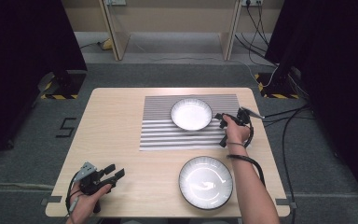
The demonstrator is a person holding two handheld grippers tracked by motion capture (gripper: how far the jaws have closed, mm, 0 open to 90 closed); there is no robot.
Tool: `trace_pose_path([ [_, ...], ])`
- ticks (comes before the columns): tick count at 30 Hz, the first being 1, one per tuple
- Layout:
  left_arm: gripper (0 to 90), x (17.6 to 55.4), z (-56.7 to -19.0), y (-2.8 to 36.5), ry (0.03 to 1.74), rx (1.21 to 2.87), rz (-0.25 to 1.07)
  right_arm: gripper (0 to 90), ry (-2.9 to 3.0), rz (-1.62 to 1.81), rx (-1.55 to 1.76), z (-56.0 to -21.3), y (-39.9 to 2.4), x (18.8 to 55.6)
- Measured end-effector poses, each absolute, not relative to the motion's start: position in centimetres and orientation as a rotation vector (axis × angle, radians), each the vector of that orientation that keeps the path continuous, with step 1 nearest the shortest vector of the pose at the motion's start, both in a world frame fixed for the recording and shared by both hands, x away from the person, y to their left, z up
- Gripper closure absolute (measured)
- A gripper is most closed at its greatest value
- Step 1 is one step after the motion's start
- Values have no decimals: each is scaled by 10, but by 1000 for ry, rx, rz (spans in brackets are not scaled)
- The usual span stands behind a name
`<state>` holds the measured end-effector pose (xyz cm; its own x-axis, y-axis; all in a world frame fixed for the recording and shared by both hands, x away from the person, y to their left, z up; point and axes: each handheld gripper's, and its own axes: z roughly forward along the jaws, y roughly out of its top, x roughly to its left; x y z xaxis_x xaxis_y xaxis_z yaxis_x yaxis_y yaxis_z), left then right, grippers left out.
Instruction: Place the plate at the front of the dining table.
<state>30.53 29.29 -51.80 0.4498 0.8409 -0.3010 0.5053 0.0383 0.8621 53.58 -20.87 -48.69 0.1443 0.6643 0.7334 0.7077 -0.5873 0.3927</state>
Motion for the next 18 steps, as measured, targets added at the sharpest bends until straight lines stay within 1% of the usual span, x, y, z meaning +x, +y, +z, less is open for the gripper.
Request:
trace_pose_path([
  [18, 441, 305, -518, 292, 1193, 1622, 393, 499, -1502, -1469, -2295, -479, -210, 514],
])
